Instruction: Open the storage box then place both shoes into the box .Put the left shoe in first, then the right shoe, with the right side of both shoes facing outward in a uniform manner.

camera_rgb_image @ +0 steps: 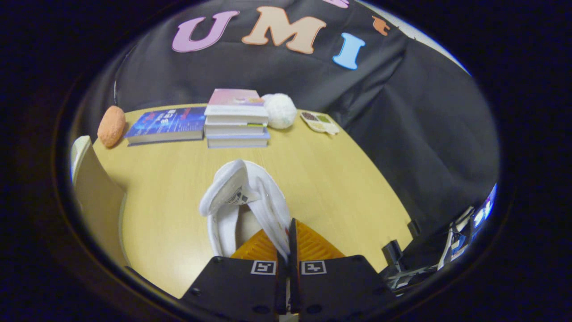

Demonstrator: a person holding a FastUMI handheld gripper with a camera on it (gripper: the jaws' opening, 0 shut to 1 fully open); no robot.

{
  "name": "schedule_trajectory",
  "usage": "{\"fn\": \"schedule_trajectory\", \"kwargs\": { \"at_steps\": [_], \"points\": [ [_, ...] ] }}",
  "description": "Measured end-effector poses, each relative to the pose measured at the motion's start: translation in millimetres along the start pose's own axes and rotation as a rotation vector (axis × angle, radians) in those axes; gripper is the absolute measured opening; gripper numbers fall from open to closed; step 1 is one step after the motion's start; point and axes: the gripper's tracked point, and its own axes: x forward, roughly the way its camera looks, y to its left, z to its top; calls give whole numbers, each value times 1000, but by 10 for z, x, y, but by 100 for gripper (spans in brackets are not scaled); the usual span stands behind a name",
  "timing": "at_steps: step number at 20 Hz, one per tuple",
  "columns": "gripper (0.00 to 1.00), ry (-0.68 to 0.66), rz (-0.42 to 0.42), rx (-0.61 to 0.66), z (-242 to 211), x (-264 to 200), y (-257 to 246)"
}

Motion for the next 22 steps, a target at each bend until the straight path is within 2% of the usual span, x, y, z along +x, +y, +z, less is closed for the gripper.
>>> {"fn": "schedule_trajectory", "kwargs": {
  "at_steps": [4, 9, 16, 22],
  "points": [
    [6, -103, -33, -46, 567, -574, 219],
    [6, -231, 20, 7, 1157, -1323, 725],
    [6, -355, 178, 15, 1647, -2191, 1700],
    [6, -325, 350, 44, 1527, -2411, 2623]
  ]
}}
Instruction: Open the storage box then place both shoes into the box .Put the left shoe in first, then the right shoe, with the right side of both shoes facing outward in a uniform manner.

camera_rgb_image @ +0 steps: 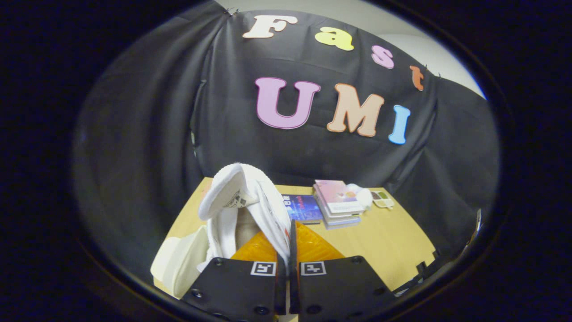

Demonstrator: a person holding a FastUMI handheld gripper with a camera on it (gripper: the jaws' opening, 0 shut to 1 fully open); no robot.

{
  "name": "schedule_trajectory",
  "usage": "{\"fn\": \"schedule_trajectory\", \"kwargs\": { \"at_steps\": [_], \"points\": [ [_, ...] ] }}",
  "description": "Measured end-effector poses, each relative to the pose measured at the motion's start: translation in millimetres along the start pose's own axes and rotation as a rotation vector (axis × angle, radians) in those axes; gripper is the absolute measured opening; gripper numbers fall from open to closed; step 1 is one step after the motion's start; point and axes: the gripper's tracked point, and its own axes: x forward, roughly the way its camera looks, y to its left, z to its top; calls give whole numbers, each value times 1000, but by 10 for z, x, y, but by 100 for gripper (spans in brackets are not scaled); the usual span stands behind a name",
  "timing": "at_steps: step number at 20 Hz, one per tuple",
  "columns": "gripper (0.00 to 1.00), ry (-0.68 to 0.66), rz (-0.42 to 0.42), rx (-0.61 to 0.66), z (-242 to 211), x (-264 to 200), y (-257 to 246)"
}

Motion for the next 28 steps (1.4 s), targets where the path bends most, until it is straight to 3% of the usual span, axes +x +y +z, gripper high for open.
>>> {"fn": "schedule_trajectory", "kwargs": {
  "at_steps": [3, 10, 14, 17, 19, 24, 28],
  "points": [
    [6, 52, 40, 32, -228, 103, 231],
    [6, 180, 8, -9, -748, 349, 329],
    [14, 248, 15, 33, -994, 439, 389],
    [34, 286, 2, 61, -1089, 406, 322],
    [53, 294, -24, 64, -1107, 381, 212],
    [100, 306, 43, 82, -1110, 280, 131],
    [100, 189, 109, 193, -697, 124, 21]
  ]
}}
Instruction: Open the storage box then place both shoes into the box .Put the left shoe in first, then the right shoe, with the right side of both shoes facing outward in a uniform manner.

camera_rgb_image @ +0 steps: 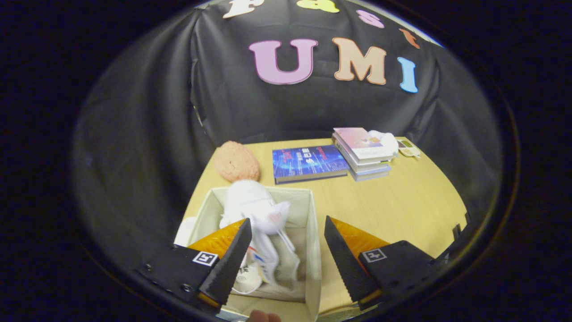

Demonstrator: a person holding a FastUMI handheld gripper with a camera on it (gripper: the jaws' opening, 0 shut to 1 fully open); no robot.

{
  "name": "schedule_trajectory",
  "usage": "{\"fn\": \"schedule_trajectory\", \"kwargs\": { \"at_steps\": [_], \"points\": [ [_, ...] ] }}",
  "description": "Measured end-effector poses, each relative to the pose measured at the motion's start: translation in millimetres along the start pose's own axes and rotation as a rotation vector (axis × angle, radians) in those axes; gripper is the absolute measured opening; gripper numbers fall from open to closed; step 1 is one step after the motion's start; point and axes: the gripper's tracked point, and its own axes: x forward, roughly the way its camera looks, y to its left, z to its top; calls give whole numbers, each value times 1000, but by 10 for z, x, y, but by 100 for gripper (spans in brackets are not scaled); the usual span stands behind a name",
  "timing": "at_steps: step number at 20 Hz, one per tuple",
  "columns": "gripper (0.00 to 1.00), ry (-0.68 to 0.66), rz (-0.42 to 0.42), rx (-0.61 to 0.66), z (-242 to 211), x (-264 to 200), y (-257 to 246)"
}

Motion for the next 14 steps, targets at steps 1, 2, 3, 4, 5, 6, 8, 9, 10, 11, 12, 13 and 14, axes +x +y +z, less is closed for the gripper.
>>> {"fn": "schedule_trajectory", "kwargs": {
  "at_steps": [1, 2, 3, 4, 5, 6, 8, 9, 10, 11, 12, 13, 14],
  "points": [
    [100, -34, 22, 34, 131, -66, -38],
    [100, -70, 35, 58, 279, -139, -94],
    [100, -105, 37, 66, 425, -223, -189],
    [100, -137, 30, 61, 558, -291, -309],
    [100, -165, 23, 50, 670, -357, -427],
    [100, -193, 19, 39, 788, -416, -533],
    [100, -255, 28, 16, 1032, -521, -685],
    [100, -285, 32, 0, 1154, -568, -763],
    [100, -315, 37, -20, 1287, -625, -831],
    [100, -348, 44, -35, 1416, -687, -895],
    [100, -382, 60, -46, 1562, -744, -940],
    [100, -417, 83, -54, 1705, -807, -952],
    [100, -452, 108, -62, 1841, -886, -966]
  ]
}}
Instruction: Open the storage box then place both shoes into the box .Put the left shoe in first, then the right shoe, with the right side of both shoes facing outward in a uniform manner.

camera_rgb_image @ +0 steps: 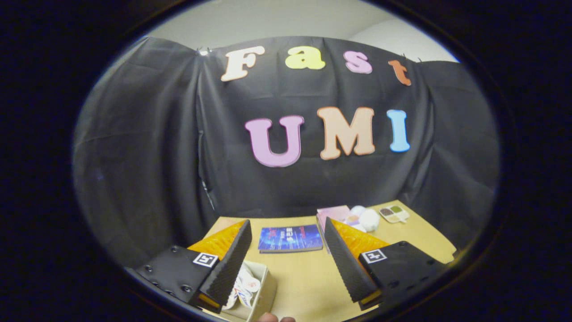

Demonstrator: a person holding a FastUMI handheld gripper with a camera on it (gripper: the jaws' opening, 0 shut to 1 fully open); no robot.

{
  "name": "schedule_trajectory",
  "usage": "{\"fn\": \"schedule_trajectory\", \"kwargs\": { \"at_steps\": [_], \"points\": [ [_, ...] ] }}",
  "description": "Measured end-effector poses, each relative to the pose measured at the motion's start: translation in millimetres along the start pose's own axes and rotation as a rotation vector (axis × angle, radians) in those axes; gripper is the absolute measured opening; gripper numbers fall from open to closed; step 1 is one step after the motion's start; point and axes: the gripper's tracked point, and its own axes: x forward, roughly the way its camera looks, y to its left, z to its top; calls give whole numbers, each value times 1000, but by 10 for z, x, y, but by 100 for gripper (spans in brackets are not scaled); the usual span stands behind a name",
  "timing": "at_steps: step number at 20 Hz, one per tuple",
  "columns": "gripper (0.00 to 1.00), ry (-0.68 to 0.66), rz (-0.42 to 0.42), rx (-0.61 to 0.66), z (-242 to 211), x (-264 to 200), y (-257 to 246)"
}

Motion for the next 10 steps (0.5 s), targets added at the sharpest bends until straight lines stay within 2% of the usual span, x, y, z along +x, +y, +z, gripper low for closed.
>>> {"fn": "schedule_trajectory", "kwargs": {
  "at_steps": [5, 10],
  "points": [
    [100, -142, 77, -36, 597, -131, -209],
    [100, -155, 97, -61, 636, -213, -434]
  ]
}}
